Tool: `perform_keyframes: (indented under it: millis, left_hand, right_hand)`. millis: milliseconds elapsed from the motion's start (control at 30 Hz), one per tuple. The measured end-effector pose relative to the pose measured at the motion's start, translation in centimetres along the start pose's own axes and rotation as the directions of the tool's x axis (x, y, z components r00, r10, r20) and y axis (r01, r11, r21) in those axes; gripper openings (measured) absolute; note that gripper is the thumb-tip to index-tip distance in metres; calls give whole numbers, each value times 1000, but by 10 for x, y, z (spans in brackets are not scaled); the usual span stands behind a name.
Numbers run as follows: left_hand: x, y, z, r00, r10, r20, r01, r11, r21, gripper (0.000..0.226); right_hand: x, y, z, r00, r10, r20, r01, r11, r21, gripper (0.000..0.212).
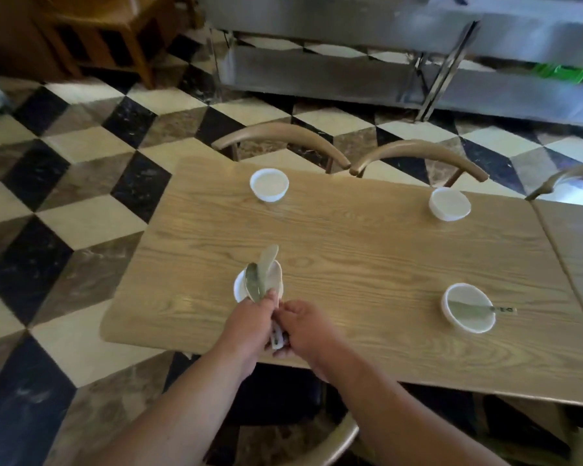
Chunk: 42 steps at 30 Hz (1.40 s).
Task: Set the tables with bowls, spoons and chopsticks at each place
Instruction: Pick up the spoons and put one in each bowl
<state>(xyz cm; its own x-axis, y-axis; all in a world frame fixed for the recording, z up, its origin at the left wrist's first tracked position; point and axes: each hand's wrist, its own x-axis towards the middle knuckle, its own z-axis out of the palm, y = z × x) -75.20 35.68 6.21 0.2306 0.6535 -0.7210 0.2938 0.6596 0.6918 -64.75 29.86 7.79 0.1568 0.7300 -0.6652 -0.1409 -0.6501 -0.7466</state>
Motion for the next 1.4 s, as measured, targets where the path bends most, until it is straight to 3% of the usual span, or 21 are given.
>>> perform_keyframes:
  millis: [167, 333, 433, 567, 700, 900, 1067, 1167, 1233, 1267, 1333, 1400]
  left_hand:
    - [-1, 15, -86, 1000, -13, -10, 13, 999, 44, 39]
    - [12, 5, -126, 993, -118, -3, 118, 992, -37, 36]
    - [15, -2, -136, 988, -149, 43, 152, 983, -101, 36]
    - [18, -1, -142, 984, -169, 63, 175, 979, -107, 34]
    - [29, 6, -139, 982, -181, 46, 185, 976, -114, 33]
    - [51, 13, -119, 982, -182, 54, 187, 977, -103, 34]
    - [54, 22, -115, 984, -153, 96, 165, 979, -121, 33]
    - [55, 33, -121, 992, -112, 63, 117, 989, -90, 36]
    - [56, 42, -130, 997, -70, 33, 73, 994, -81, 38]
    - [58, 47, -135, 999, -46, 28, 48, 996, -76, 39]
    - [58, 56, -153, 999, -6, 35, 8, 998, -61, 45]
    - [56, 65, -179, 997, 8, 72, 0, 994, -107, 49]
  right_hand:
    - [13, -16, 55, 988, -38, -146, 11, 983, -182, 22]
    - [40, -24, 30, 951, -62, -304, -75, 906, -416, 22]
    - [61, -26, 4, 944, -89, -317, -136, 772, -621, 24]
    - [98, -22, -12, 945, -74, -318, -203, 631, -749, 30]
    - [128, -23, -13, 964, -41, -261, -191, 573, -797, 25]
    - [154, -5, -15, 969, -10, -246, -207, 510, -835, 36]
    - [145, 0, -14, 954, -37, -299, -231, 547, -804, 39]
    - [123, -16, -2, 887, -266, -378, -166, 580, -798, 35]
    - [109, -35, 22, 857, -328, -397, -72, 687, -723, 20]
    - [104, -46, 40, 892, -259, -370, -42, 768, -640, 15]
    - [99, -61, 85, 986, -42, -164, -32, 906, -423, 19]
    - [96, -72, 136, 994, 69, 82, -50, 975, -218, 22]
